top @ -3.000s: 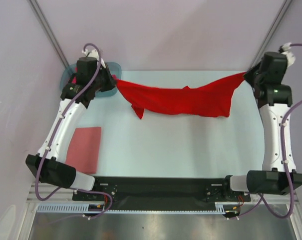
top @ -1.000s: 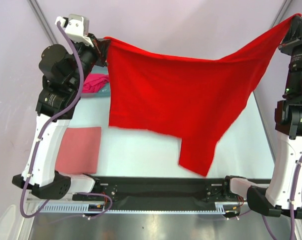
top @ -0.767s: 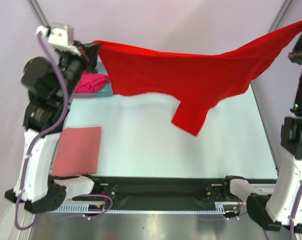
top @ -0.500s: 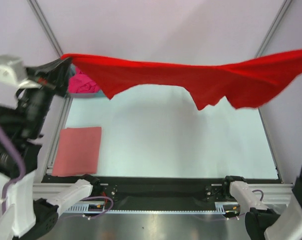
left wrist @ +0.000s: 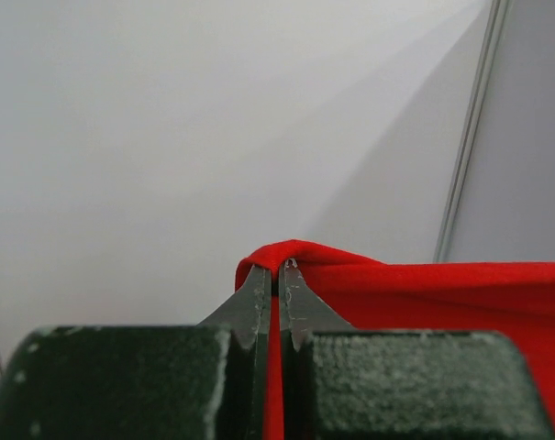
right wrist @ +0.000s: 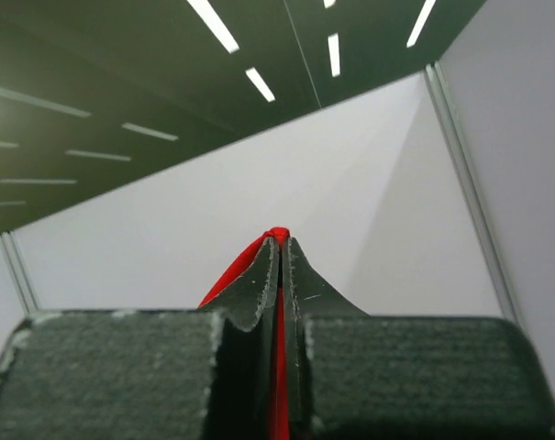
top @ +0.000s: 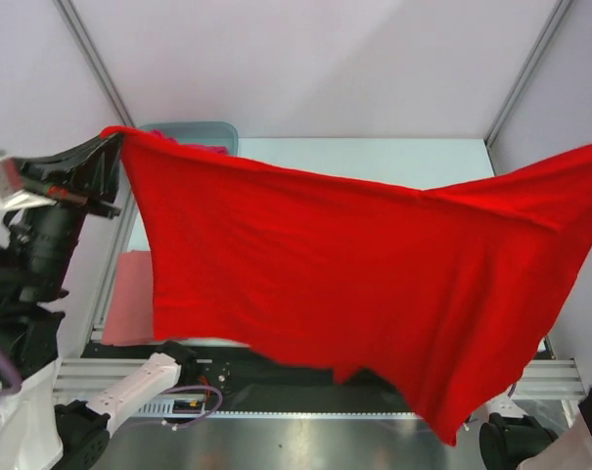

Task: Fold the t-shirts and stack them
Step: Flatten the tshirt out

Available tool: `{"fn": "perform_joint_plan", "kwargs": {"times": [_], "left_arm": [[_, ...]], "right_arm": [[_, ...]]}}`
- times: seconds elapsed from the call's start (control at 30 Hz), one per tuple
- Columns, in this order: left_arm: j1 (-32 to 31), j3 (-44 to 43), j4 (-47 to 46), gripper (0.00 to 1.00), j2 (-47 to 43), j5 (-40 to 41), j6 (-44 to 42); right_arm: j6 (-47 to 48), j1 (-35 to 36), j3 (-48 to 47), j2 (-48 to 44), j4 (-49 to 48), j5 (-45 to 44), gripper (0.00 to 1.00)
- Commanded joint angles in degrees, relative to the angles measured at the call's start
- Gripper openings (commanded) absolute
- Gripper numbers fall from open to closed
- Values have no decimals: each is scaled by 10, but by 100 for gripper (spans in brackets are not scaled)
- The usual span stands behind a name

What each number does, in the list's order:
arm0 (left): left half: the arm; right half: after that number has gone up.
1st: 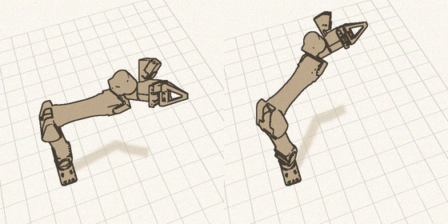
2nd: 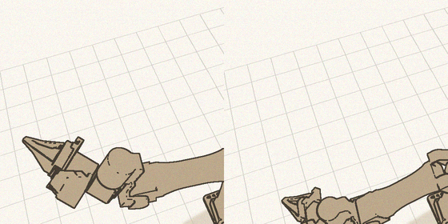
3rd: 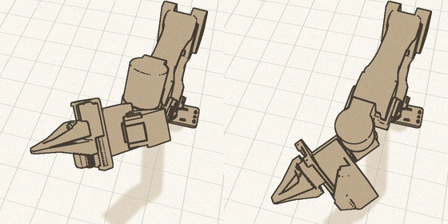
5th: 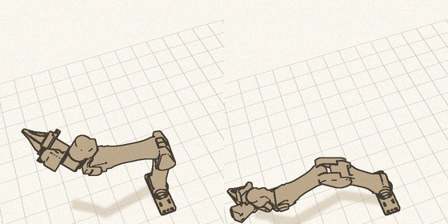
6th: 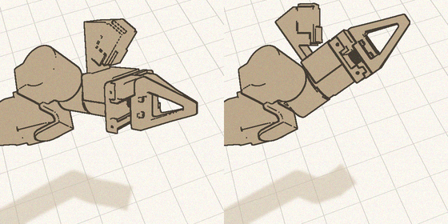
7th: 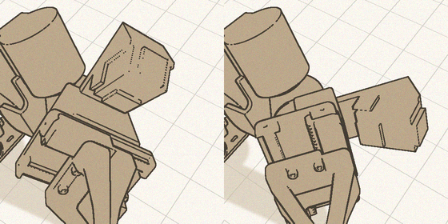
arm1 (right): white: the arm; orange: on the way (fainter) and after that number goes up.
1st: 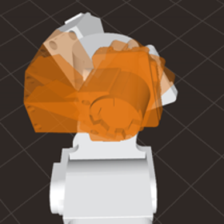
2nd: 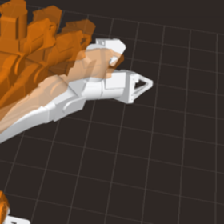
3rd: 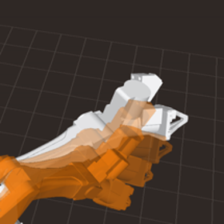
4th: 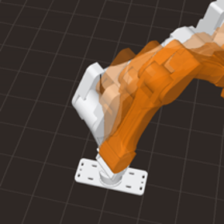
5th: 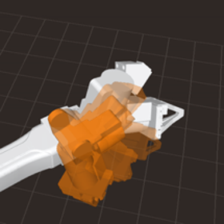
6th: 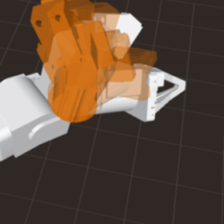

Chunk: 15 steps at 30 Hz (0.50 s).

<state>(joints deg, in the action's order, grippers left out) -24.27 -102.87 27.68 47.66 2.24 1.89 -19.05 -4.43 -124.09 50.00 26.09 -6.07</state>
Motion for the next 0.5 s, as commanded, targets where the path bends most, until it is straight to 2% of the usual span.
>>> {"fn": "perform_joint_plan", "kwargs": {"times": [0.0,0.07,0.2,0.23,0.27,0.33,0.43,0.47], "left_arm": [[-2,13,-22,0,47,14,-17],[-2,60,-46,0,73,38,-43],[4,153,-111,0,124,80,-68],[18,212,-166,1,188,71,-60],[25,212,-166,1,189,71,-60],[37,239,-198,0,230,60,-46],[54,246,-227,0,346,67,-41],[62,228,-217,0,412,59,-37]], "right_arm": [[-1,2,81,39,-45,4,0],[1,2,157,42,-74,8,0],[12,2,311,65,-193,17,0],[13,2,380,112,-255,22,0],[13,1,380,113,-256,22,0],[17,0,441,146,-322,22,0],[23,-8,471,248,-357,34,0],[23,-11,472,275,-385,39,0]]}}
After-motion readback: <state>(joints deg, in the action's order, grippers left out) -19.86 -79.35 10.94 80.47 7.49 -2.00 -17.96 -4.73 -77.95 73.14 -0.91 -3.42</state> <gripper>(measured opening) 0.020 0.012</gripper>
